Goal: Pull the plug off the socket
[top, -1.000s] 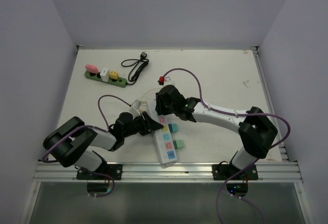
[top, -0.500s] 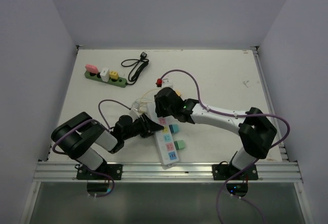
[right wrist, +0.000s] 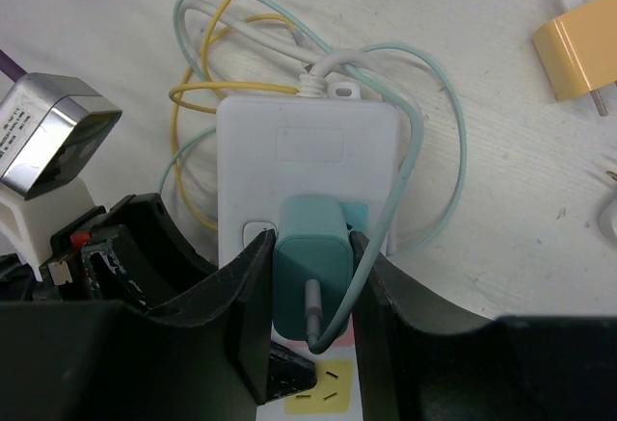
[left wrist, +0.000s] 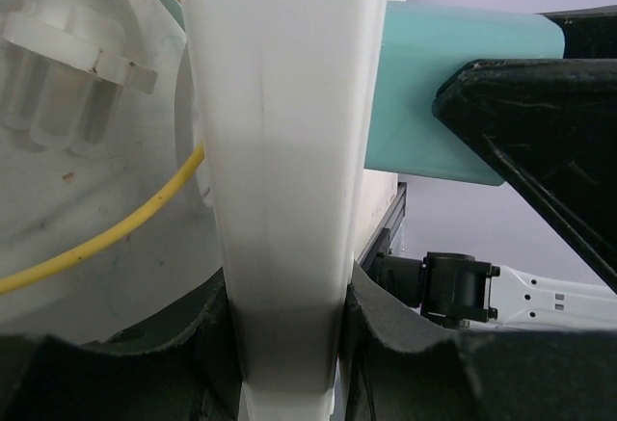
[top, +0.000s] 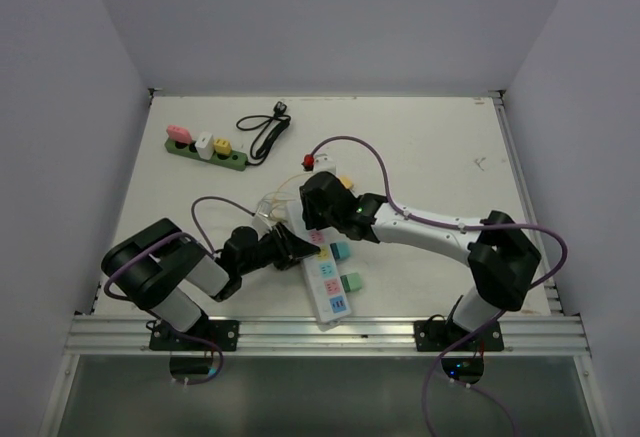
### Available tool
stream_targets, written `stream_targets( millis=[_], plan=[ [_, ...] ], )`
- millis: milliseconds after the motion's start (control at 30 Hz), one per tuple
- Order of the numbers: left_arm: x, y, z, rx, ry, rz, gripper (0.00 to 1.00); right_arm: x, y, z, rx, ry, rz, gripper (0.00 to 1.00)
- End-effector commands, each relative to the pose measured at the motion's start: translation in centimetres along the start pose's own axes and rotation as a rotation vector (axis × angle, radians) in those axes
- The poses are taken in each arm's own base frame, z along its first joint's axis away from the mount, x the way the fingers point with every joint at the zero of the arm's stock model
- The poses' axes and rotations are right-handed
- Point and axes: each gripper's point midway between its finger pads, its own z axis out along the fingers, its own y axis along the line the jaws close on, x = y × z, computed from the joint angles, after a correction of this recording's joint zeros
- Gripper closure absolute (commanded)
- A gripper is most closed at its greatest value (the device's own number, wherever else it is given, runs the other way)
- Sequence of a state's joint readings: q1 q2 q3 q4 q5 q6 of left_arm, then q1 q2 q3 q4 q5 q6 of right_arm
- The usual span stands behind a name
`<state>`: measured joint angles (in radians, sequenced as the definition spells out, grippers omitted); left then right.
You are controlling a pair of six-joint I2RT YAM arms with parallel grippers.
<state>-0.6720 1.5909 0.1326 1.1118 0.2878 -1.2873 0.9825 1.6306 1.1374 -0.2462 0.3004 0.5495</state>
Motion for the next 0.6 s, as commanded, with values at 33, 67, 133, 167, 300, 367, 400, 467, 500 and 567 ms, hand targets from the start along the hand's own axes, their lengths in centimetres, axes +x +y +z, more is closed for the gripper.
stream_targets(
  millis=[33,67,133,167,300,367,400,467,500,567],
  plan=[
    [-0.3,7.5,-1.3,-0.292,-0.074,-0.030,1.00,-6.8,3.8,-5.7,-0.144,-0.186,0.072,1.00],
    [-0.4,7.6,-1.4,-0.296,-0.077,-0.028,1.00,-6.7,3.7,-5.8,-0.143,-0.187,0.070,1.00],
    [-0.4,7.6,-1.4,-0.297,-0.078,-0.027,1.00,-7.0,3.7,-6.2,-0.150,-0.201,0.076,1.00],
    [-0.4,7.6,-1.4,-0.301,-0.081,-0.028,1.00,-6.9,3.7,-6.2,-0.152,-0.200,0.072,1.00],
    [-0.6,7.6,-1.5,-0.304,-0.092,-0.025,1.00,-6.9,3.9,-6.3,-0.170,-0.202,0.072,1.00],
    [-0.7,7.4,-1.6,-0.298,-0.091,-0.016,1.00,-6.8,3.6,-6.5,-0.163,-0.205,0.075,1.00],
    [-0.8,7.0,-1.5,-0.286,-0.095,-0.009,1.00,-6.9,3.1,-6.4,-0.140,-0.213,0.073,1.00],
    [-0.8,6.6,-1.6,-0.271,-0.093,0.002,1.00,-7.6,1.5,-6.5,-0.076,-0.247,0.068,1.00],
    [-1.0,6.0,-1.5,-0.250,-0.093,0.018,1.00,-7.8,1.0,-6.5,-0.059,-0.255,0.068,1.00],
    [-1.1,5.1,-1.4,-0.218,-0.088,0.042,1.00,-8.8,-0.9,-6.3,-0.022,-0.272,0.089,1.00]
  ],
)
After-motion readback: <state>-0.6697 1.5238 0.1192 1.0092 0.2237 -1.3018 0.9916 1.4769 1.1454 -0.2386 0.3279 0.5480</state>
